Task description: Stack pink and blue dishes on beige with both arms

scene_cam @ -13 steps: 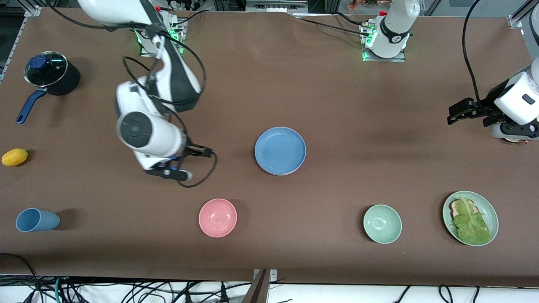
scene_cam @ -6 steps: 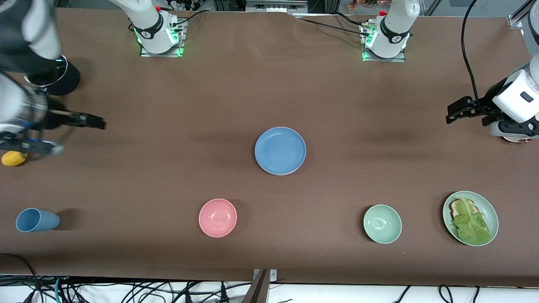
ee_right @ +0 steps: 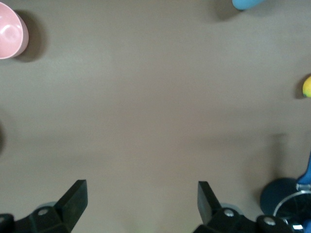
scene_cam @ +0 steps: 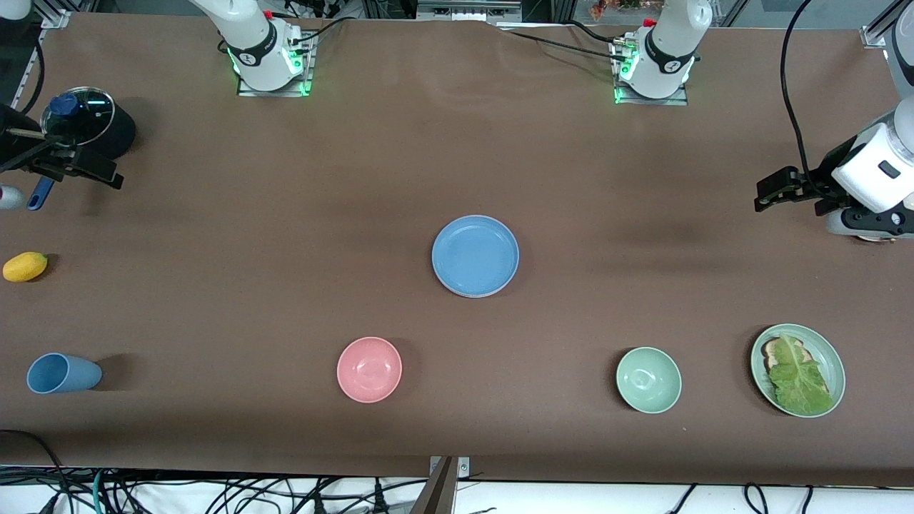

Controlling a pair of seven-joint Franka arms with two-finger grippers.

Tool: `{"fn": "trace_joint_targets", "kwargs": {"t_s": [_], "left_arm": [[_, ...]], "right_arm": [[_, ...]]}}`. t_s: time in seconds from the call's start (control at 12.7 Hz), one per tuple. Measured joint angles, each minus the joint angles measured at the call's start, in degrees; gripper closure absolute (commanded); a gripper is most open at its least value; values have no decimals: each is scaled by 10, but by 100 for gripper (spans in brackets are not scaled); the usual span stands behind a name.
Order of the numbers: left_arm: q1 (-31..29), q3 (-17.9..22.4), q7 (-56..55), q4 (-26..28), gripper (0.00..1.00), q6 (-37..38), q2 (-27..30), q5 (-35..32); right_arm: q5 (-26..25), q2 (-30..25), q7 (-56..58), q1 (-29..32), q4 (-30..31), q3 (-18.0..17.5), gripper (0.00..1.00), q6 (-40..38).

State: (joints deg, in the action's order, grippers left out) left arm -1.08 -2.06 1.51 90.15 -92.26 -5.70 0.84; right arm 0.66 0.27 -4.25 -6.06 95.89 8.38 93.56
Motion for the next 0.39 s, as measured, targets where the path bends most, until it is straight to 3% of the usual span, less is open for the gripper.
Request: {"fn": "trace_joint_targets", "kwargs": {"t_s": [0.16, 0.39], "left_arm": [[0, 0, 0, 0, 0, 0, 0, 0], [0, 0, 0, 0, 0, 0, 0, 0]], "right_arm": [[-2, -21, 0, 29, 36, -41, 0, 21], [-2, -26, 0, 42, 39, -53, 0, 16]]}}
